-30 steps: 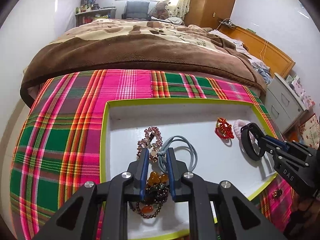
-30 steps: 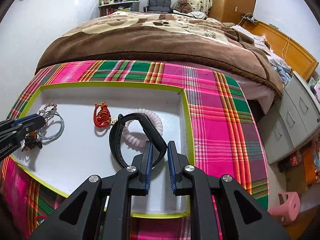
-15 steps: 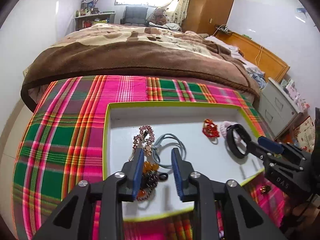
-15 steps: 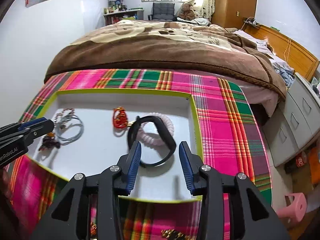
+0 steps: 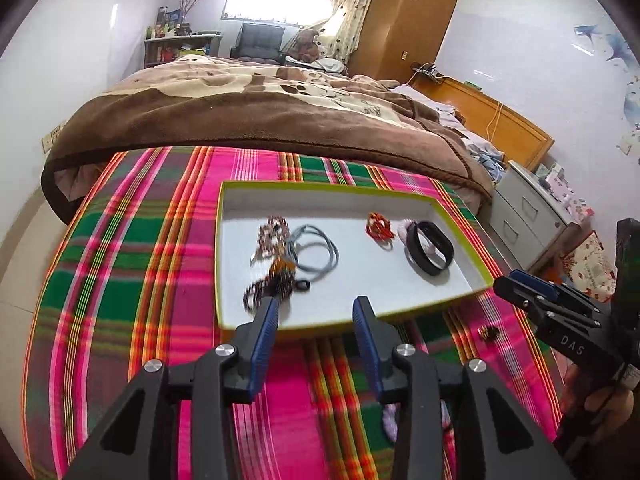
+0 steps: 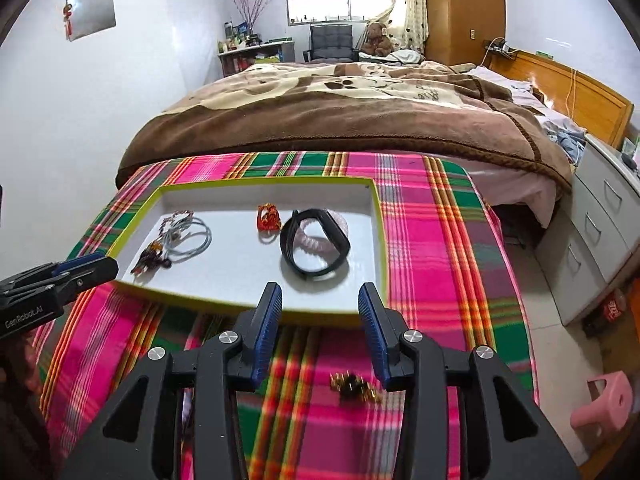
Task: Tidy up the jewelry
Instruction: 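Grasp the gold-and-black brooch with the right tool while the left tool grasps the lavender coil bracelet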
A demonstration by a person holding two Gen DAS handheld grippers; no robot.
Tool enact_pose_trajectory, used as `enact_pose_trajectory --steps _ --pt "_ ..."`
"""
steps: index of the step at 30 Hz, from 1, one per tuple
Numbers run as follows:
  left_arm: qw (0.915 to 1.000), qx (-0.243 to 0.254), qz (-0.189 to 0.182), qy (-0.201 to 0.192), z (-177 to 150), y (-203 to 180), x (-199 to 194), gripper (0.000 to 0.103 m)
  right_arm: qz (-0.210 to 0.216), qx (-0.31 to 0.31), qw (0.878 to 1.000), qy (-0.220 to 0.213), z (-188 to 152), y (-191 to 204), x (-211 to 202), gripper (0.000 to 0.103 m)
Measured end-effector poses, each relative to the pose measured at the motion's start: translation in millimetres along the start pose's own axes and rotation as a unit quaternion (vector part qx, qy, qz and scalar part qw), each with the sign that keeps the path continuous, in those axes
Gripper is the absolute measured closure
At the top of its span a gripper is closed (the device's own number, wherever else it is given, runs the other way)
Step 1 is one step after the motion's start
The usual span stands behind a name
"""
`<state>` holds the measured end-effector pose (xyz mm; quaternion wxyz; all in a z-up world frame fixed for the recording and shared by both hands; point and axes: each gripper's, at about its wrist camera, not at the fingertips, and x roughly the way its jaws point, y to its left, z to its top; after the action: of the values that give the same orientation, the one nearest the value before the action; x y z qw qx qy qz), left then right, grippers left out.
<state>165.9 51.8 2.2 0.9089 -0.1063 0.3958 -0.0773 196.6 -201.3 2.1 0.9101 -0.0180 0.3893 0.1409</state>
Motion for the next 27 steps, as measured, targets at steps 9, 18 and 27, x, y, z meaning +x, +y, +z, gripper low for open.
enact_pose_trajectory --steps 9,18,27 --pt "0.9997 -0.016 -0.015 0.013 -32 11 -9 0.064 -0.012 0.034 0.999 0.005 -35 -35 -19 0.062" --pt "0.9993 -0.021 -0.019 0.026 -45 12 -4 0.064 -0.014 0.071 0.997 0.027 -57 -65 -14 0.062" --pt "0.9989 -0.016 -0.025 0.036 -51 7 -2 0.064 0.026 0.001 0.999 0.041 -47 -32 14 0.051"
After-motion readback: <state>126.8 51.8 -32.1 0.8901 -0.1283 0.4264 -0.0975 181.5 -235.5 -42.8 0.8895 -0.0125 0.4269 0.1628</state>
